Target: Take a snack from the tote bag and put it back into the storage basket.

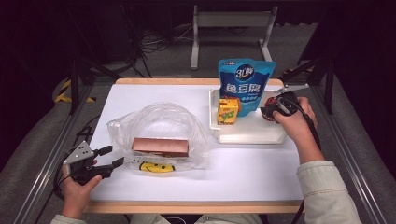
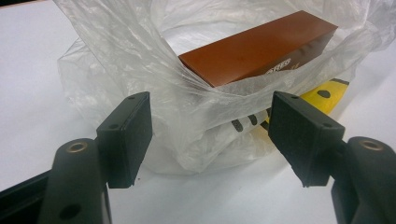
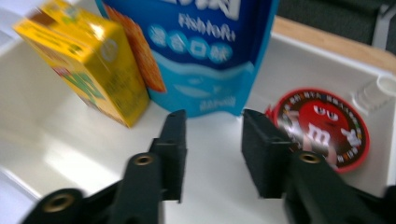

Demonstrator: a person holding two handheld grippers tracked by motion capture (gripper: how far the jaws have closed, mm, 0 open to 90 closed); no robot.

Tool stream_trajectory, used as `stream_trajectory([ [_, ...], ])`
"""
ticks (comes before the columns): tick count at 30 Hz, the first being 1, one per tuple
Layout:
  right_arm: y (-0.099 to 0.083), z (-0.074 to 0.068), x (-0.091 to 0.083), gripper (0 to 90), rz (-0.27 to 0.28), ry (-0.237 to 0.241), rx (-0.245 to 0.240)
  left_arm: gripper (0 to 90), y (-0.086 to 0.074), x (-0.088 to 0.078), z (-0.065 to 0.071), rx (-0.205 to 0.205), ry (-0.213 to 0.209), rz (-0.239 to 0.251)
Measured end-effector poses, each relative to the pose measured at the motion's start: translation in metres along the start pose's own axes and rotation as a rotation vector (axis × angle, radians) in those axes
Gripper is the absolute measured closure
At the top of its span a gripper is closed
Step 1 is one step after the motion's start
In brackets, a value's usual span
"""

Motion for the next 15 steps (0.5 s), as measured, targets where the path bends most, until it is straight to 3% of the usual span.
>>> stream_trajectory([
  [10, 0.020, -0.025, -0.019, 45.9, 0.121, 0.062, 0.002, 31.1, 0.001, 0.000, 0.000, -0.001, 0.004, 0.000],
  [15, 0.031, -0.039, -0.025, 41.3, 0.165, 0.088, -0.028, 31.1, 0.001, -0.001, 0.000, 0.000, 0.003, 0.008],
])
Point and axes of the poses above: each handheld gripper's, and its own axes: x roughly forward along the jaws, y roughly out of its top, z roughly to its right, the point moved 3 cm from there along x, roughly forward along the jaws, and after that the axes turned 4 degrees about -x, right-handed, at the moved point
